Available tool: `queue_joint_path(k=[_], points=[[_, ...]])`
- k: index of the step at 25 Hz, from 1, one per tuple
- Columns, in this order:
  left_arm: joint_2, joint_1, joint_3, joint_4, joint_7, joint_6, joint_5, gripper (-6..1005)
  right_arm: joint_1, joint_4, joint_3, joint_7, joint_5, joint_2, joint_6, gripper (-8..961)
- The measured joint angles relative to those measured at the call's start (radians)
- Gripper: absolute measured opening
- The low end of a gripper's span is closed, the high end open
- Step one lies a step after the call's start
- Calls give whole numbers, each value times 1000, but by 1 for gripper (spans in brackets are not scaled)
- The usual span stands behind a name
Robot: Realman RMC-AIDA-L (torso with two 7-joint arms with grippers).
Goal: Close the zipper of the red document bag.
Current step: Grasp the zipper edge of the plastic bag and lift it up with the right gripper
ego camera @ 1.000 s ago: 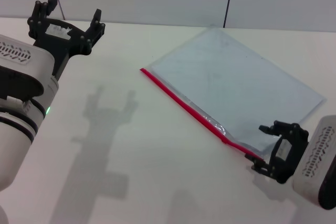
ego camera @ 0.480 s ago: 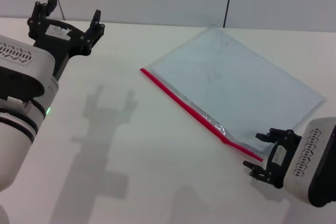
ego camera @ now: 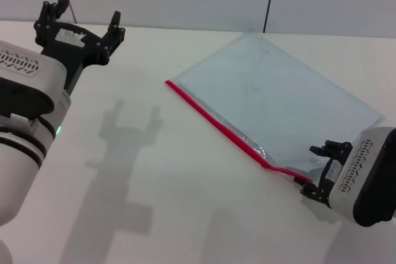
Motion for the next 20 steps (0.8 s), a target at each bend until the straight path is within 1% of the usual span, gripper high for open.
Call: queue_joint_path(k=[9, 14, 20], points=[[-2, -2, 3, 0, -1, -1, 0, 824, 32, 28, 0, 32, 0, 0, 47, 646], [-2, -5, 10, 0, -1, -2, 0, 821, 46, 53, 0, 44, -1, 0, 50, 645], [-1, -5, 11, 0, -2, -2, 0, 817, 59, 74, 14, 52, -1, 0, 50, 570]])
